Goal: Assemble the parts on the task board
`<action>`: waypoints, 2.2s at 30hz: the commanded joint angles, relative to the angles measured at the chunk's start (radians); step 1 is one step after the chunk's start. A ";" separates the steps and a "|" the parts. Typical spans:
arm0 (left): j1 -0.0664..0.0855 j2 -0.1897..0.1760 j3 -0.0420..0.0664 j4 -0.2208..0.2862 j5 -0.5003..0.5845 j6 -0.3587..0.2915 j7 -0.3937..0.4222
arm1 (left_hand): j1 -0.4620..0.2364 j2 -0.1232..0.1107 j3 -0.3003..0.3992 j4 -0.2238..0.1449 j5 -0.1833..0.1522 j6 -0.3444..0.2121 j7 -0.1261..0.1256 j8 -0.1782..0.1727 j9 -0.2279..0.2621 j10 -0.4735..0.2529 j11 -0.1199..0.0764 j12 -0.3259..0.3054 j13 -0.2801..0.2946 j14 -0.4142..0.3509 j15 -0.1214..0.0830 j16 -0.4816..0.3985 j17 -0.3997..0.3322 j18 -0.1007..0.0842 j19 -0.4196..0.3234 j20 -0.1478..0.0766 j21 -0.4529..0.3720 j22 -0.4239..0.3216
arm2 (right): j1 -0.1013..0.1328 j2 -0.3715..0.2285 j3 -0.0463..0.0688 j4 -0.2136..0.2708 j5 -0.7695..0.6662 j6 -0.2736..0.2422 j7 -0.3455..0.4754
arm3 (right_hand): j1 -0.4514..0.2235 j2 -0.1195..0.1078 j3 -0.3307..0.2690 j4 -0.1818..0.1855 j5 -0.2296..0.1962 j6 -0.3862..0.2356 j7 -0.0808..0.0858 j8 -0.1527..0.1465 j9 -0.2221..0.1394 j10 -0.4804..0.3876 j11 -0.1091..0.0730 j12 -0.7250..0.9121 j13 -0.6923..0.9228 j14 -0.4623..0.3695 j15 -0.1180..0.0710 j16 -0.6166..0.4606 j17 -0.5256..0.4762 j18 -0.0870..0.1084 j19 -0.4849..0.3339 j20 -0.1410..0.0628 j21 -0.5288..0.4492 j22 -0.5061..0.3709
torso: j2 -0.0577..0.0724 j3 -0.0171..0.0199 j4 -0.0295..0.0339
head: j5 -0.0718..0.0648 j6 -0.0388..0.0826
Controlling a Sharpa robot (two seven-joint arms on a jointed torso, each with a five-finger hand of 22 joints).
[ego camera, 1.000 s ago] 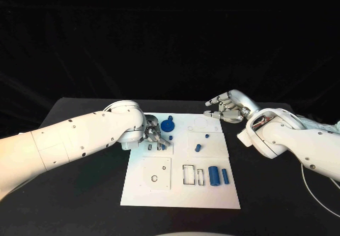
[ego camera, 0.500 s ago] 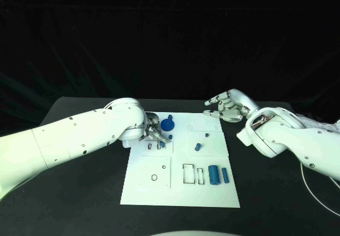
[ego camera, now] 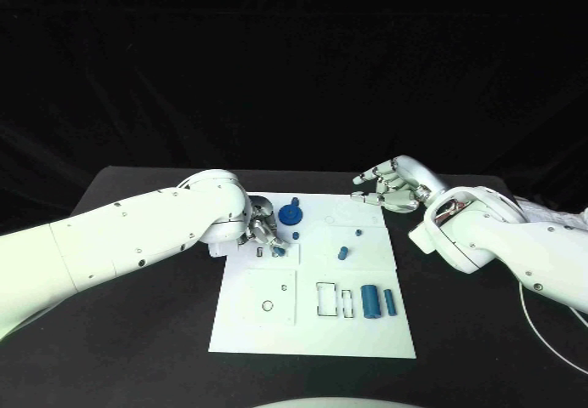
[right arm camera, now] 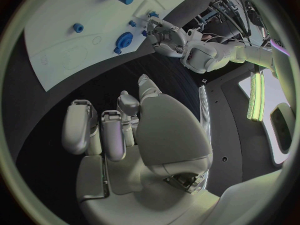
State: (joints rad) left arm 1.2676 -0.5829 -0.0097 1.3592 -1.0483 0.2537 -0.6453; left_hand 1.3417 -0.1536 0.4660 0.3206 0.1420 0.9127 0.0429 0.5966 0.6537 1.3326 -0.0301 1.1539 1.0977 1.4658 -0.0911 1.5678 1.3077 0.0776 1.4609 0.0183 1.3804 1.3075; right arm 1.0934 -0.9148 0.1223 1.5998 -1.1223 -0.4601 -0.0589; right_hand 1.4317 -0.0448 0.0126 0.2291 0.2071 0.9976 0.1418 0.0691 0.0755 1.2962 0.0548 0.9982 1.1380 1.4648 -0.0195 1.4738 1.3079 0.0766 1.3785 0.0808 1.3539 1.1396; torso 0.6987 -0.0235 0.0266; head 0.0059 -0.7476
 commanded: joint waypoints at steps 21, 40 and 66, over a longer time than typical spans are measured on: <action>-0.035 -0.125 -0.005 0.156 -0.067 -0.385 0.155 | -0.039 -0.039 0.246 -0.227 -0.001 0.008 0.001 0.007 0.019 0.021 -0.001 0.011 0.009 0.105 0.003 0.003 0.263 -0.023 0.010 0.004 0.015 0.059 | -0.007 -0.009 -0.001 0.003 0.005 0.013 0.013 | -0.009 0.010 -0.007 0.006 0.009 0.006 0.001 -0.001 0.000 -0.006 -0.002 -0.004 -0.002 0.068 -0.003 -0.007 0.093 0.010 -0.007 0.002 -0.007 -0.002 | -0.003 0.0075 0.0090 | 0.009 -0.005; -0.099 -0.139 -0.008 0.177 -0.230 -0.409 0.132 | -0.042 -0.047 0.261 -0.233 -0.001 0.016 0.001 0.005 0.020 0.029 -0.002 0.019 0.018 0.105 0.002 0.003 0.263 -0.026 0.017 0.003 0.026 0.072 | -0.010 -0.016 -0.002 0.004 0.011 0.012 0.018 | -0.011 0.011 -0.008 0.008 0.009 0.006 0.001 -0.001 0.000 -0.006 -0.002 -0.005 -0.004 0.068 -0.003 -0.007 0.094 0.010 -0.007 0.001 -0.008 -0.001 | -0.002 0.0101 0.0106 | 0.007 -0.016; -0.104 -0.117 -0.010 0.146 -0.235 -0.314 0.106 | -0.043 -0.049 0.264 -0.235 -0.002 0.017 0.001 0.004 0.020 0.030 -0.002 0.019 0.018 0.105 0.003 0.003 0.263 -0.026 0.017 0.003 0.027 0.073 | -0.012 -0.013 -0.002 0.004 0.015 0.015 0.022 | -0.014 0.014 -0.009 0.011 0.011 0.006 0.000 -0.001 0.000 -0.005 -0.002 -0.005 -0.004 0.068 -0.003 -0.007 0.093 0.010 -0.007 0.001 -0.008 -0.002 | -0.002 0.0109 0.0108 | 0.003 -0.028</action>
State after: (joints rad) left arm 1.1660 -0.7029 -0.0176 1.5067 -1.2773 -0.0906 -0.5319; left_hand 1.2889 -0.2059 0.5542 0.2574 0.1345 0.9256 0.0485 0.5952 0.6721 1.3544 -0.0305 1.1677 1.1142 1.4658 -0.0910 1.5678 1.3075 0.0624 1.4612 0.0181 1.4020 1.3073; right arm 1.0821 -0.9285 0.1205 1.6018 -1.1068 -0.4559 -0.0476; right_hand 1.4212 -0.0342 0.0070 0.2347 0.2112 0.9976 0.1418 0.0691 0.0754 1.2963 0.0549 0.9982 1.1354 1.4648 -0.0195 1.4700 1.3073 0.0766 1.3785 0.0808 1.3508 1.1387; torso 0.6967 -0.0131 0.0371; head 0.0091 -0.7751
